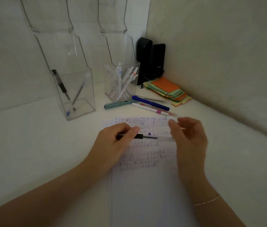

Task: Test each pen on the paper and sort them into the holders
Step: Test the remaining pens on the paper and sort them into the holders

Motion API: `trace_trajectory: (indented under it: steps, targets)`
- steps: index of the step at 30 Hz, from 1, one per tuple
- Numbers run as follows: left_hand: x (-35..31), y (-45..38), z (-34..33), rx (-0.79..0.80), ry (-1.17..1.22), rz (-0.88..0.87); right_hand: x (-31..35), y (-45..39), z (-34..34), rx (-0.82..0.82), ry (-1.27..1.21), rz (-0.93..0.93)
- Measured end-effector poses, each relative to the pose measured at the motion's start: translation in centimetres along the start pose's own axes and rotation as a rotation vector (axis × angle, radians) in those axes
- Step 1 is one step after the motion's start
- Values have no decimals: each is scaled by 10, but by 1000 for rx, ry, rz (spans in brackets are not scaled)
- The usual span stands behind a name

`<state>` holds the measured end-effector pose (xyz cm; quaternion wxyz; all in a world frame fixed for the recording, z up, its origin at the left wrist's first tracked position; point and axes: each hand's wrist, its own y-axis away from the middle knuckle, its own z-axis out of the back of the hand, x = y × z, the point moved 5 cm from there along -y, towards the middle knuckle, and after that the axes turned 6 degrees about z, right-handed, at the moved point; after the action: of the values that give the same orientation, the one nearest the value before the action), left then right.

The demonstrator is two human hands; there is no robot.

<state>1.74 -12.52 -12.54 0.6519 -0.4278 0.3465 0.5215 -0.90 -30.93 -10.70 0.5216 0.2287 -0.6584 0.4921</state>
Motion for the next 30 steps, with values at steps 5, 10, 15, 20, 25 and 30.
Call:
trace_trajectory:
  steps: [5,10,15,20,25,30]
  targets:
    - [-4,0,11,-175,-30,-43,25,21,-53,441,849,788]
    - [-9,-6,33,-283,221,-90,48,7,-94,810,1003,784]
    - [21,-34,57,-284,69,4,109,-66,-128,657,728,614]
    - [51,-41,47,-95,-639,3,154,-103,-195,530,104,456]
    - [51,-41,45,-108,-703,-95,145,-79,-252,499,189,606]
    - [51,-40,43,-130,-726,-111,107,-61,-271,678,591,725]
